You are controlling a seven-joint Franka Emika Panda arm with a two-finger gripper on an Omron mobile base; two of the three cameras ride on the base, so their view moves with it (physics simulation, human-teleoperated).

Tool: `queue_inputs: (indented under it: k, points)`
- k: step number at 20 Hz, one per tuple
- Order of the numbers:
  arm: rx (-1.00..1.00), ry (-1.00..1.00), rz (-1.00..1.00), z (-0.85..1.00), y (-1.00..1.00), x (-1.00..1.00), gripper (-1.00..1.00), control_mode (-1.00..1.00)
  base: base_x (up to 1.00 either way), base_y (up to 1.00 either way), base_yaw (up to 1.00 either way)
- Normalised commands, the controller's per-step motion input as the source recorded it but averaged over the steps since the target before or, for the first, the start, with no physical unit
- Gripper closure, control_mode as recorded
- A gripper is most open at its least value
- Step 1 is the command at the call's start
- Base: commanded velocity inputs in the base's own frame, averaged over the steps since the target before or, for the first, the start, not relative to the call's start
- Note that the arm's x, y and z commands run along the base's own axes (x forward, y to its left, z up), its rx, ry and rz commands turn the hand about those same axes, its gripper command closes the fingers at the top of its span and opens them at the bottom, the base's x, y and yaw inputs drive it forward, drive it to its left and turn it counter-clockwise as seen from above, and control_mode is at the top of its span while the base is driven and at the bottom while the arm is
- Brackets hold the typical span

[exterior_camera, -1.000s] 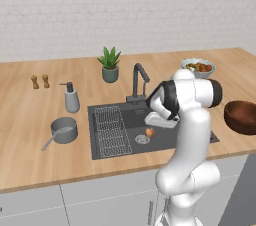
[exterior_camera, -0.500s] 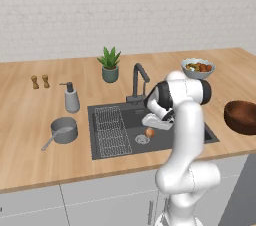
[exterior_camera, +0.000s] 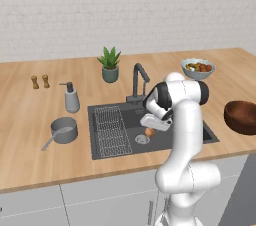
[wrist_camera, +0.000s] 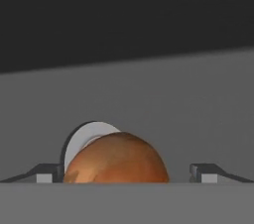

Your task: Pick the onion from the sink and place it in the bowl. Then pick the bowl and place it in the microwave. Then close the microwave door and press the start button.

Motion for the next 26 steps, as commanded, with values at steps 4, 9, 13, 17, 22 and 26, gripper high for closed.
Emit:
queue_inputs:
  k: [4,9,13,17,22,26]
  points:
    - [0.01,0.03,0.00,-0.11,0.24,-0.03,-1.00,-1.00,0.00,0.00,0.00]
    - [0.02,0.08,0.00,-0.25,0.26,-0.09,1.00,-1.00,0.00,0.00,0.00]
    - [0.01,0.07,0.00,-0.28,0.19,-0.04,1.00,-1.00,0.00,0.00,0.00]
    - [0.00,0.00,-0.01,0.01,0.00,-0.35,1.00,-1.00,0.00,0.00,0.00]
    - [0.00,-0.09,-0.01,0.75,-0.23,-0.72,1.00,-1.00,0.00,0.00,0.00]
    - [0.00,-0.11,0.00,1.00,-0.21,-0.67,1.00,-1.00,0.00,0.00,0.00]
